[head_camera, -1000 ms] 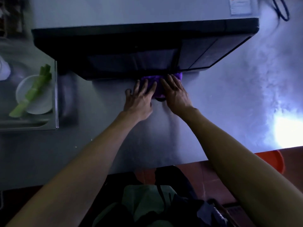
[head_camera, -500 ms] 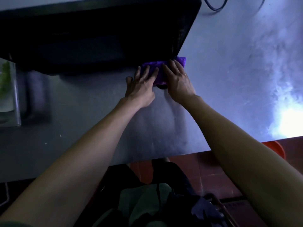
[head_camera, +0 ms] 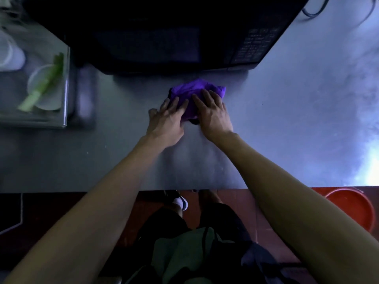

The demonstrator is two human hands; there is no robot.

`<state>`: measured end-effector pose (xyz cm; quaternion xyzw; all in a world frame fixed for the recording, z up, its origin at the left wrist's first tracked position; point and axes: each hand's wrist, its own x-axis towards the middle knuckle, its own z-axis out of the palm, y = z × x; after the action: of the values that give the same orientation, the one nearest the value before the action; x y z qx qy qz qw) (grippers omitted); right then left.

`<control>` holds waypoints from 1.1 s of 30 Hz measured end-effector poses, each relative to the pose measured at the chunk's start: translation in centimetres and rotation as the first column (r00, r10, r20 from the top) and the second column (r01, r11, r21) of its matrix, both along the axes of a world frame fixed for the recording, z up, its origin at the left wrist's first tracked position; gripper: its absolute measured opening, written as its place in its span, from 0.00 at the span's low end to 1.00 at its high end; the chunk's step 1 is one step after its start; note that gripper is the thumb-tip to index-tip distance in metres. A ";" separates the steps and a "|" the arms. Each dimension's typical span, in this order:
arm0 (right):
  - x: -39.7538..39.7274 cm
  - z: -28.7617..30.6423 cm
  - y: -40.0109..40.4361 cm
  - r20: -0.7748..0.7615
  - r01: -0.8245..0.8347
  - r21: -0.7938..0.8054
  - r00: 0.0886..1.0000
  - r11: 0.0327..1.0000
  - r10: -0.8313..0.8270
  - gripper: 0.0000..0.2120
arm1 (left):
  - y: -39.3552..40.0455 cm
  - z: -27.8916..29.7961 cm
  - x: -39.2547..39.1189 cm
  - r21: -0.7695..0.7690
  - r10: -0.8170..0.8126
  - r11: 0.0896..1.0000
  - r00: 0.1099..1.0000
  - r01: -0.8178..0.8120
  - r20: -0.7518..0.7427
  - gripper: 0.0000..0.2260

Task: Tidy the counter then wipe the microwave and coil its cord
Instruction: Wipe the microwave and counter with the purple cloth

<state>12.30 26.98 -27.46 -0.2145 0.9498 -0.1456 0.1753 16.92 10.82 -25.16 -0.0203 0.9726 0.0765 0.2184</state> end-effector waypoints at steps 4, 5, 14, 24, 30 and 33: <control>3.2 0.2 -3.5 0.015 -0.069 0.025 0.998 0.997 0.069 0.33 | -3.4 -0.2 4.3 -0.002 0.033 0.999 0.999 -0.033 -0.028 0.31; 4.1 0.3 -4.3 0.014 -0.083 0.026 0.996 0.996 0.083 0.33 | -4.2 -0.2 5.3 -0.008 0.041 0.999 0.999 -0.041 -0.033 0.31; 9.6 1.4 -12.3 -0.019 -0.060 0.027 0.998 0.998 0.061 0.25 | -11.9 0.0 10.2 -0.070 0.046 0.996 0.999 -0.048 -0.029 0.30; 11.2 0.7 -20.8 -0.009 -0.164 0.007 0.986 0.986 0.164 0.25 | -20.4 -0.6 13.8 0.038 0.216 0.976 0.976 -0.215 -0.023 0.29; 12.0 0.7 -24.3 0.036 -0.328 -0.006 0.944 0.945 0.328 0.28 | -23.8 -0.7 17.3 0.081 0.354 0.933 0.934 -0.350 -0.040 0.27; 12.9 0.9 -25.7 0.065 -0.368 -0.040 0.927 0.929 0.370 0.28 | -24.7 -0.5 19.5 0.064 0.373 0.927 0.923 -0.369 -0.089 0.26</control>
<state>25.21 1.27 -26.52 -0.3862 0.8835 -0.1303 0.2306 36.45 -13.90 -25.62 -0.1950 0.9588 0.1400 0.1517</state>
